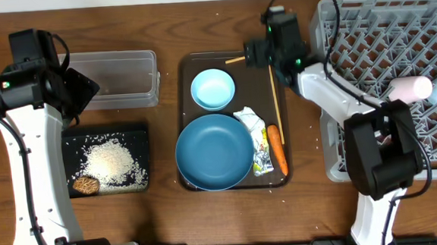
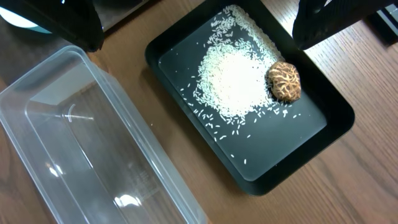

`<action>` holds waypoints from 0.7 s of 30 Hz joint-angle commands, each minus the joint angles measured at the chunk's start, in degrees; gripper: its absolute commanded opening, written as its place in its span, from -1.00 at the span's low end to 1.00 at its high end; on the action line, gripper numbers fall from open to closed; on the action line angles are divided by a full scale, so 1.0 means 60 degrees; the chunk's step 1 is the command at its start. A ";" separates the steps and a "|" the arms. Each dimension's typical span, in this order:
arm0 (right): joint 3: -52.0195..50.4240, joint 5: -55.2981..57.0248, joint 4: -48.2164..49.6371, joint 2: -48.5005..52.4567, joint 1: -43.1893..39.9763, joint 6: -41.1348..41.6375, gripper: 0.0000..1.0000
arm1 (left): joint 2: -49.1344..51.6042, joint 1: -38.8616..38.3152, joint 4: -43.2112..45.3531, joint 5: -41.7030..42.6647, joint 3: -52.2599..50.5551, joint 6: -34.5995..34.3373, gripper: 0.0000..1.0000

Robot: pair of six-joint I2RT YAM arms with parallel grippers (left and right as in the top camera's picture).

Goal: Sort waste into correct bins and load items into the dishwasher rack

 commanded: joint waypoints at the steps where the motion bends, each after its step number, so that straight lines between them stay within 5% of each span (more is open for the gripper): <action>1: 0.1370 0.0463 -0.0889 0.0499 -0.0321 -0.0499 0.98 | -0.0142 0.0022 -0.0033 -0.0087 0.0120 -0.0153 0.96; 10: 0.4521 -0.0328 -0.5435 0.1286 -0.0736 0.3104 0.97 | -0.0142 0.0022 -0.0033 -0.0087 0.0120 -0.0153 0.96; 21: 0.4987 -0.3315 -0.5380 0.1275 -0.0812 0.3632 0.98 | -0.0142 0.0022 -0.0033 -0.0087 0.0120 -0.0153 0.96</action>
